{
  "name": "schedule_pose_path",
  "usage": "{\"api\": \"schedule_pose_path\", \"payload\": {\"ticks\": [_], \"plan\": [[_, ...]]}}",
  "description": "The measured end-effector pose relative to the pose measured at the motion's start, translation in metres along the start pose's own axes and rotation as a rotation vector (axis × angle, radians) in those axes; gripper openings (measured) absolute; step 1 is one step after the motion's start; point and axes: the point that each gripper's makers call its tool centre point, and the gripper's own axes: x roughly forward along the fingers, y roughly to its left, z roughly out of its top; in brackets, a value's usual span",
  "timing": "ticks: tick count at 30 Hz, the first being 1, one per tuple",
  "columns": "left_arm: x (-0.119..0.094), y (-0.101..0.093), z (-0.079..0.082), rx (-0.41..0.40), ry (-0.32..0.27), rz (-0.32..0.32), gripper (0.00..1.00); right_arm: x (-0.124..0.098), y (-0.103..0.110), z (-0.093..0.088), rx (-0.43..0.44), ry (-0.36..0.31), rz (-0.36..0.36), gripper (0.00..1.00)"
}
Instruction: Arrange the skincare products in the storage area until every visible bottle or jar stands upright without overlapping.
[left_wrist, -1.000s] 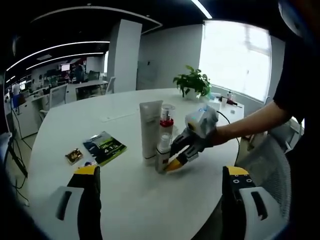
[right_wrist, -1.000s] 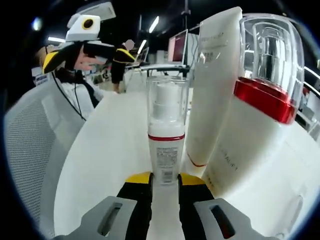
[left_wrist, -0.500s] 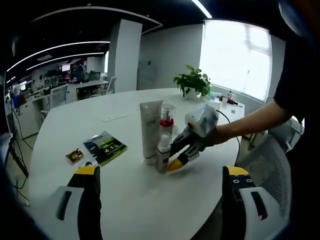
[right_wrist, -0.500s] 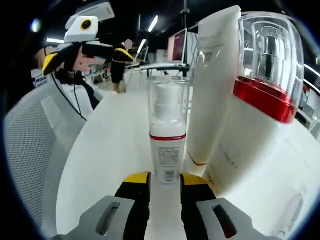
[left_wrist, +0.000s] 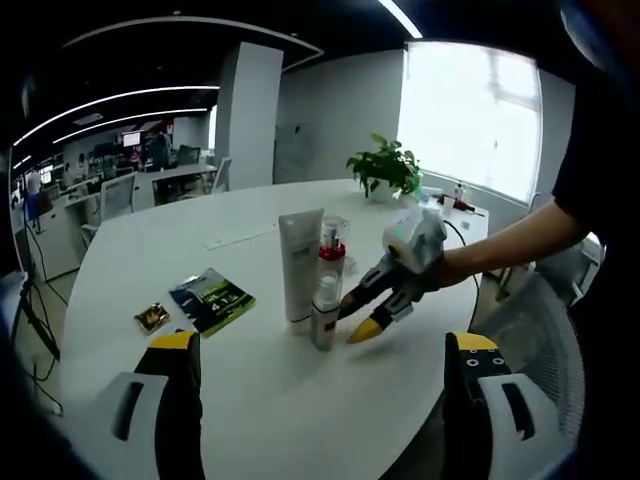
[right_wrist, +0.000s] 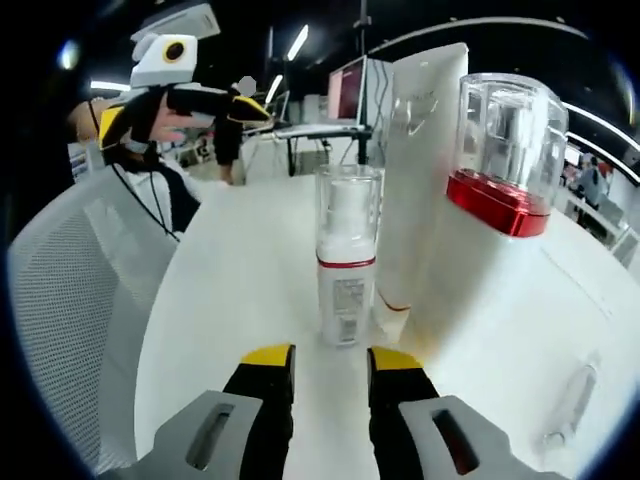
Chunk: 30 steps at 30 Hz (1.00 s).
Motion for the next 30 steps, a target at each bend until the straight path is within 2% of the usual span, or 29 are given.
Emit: {"api": "schedule_pose_path", "payload": {"ticks": [12, 18, 20, 23, 25, 30], "plan": [[-0.008, -0.011, -0.005, -0.006, 0.017, -0.016, 0.94, -0.023, 0.01, -0.005, 0.049, 0.008, -0.041, 0.32], [-0.014, -0.017, -0.009, -0.009, 0.032, -0.024, 0.94, -0.035, 0.02, -0.005, 0.074, 0.012, -0.061, 0.41], [-0.016, -0.019, -0.009, -0.012, 0.031, -0.026, 0.94, -0.039, 0.022, -0.008, 0.106, 0.011, -0.078, 0.44], [-0.018, -0.02, -0.011, -0.018, 0.036, -0.03, 0.94, -0.045, 0.024, -0.011, 0.146, -0.001, -0.098, 0.5], [-0.02, -0.021, -0.012, -0.02, 0.042, -0.032, 0.94, -0.05, 0.03, -0.006, 0.191, -0.032, -0.102, 0.54], [-0.023, -0.024, -0.012, -0.036, 0.042, -0.035, 0.94, -0.066, 0.032, -0.002, 0.225, -0.055, -0.13, 0.59]]}}
